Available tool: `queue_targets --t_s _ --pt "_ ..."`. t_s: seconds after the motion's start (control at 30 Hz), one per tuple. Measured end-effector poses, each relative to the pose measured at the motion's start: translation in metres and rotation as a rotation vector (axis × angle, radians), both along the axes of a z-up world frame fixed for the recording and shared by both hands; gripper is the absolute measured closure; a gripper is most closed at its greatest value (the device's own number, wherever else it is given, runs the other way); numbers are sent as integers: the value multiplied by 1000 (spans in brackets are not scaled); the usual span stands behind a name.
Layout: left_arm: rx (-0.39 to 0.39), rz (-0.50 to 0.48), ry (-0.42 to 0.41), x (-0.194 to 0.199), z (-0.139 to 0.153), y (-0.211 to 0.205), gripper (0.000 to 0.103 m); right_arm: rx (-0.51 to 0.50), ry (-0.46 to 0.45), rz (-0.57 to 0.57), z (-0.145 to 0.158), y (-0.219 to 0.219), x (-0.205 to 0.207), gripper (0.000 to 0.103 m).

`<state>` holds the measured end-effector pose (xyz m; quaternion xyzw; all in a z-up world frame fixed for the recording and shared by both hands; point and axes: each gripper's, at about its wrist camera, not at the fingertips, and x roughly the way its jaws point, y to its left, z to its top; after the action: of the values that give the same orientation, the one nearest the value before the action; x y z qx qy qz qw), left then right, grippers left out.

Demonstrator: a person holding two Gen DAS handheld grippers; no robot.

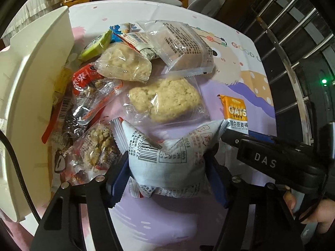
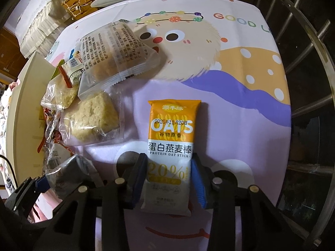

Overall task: Organize snacks
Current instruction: 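Grasp the orange OATS protein bar with the right tool while the left tool grasps the white printed bag, then lift both snacks into the white tray and open both tools to release them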

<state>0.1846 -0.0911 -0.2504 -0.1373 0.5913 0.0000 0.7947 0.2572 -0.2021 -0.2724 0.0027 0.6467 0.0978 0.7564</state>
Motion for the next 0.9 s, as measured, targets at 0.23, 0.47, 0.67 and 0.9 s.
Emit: queue_targets --t_s 0.23,0.47,0.67,0.9 --pt "2 -18 -57 -12 26 7 36 9 47 -40 0 -9 -11 62" --pt "-18 -53 -104 -24 55 21 36 28 76 -90 6 -17 -27 63" --pt "-22 -102 -132 -30 84 34 36 52 83 -141 16 -15 -44 63" --pt "-23 -150 -169 -38 114 59 36 109 77 -214 37 -8 -63 63"
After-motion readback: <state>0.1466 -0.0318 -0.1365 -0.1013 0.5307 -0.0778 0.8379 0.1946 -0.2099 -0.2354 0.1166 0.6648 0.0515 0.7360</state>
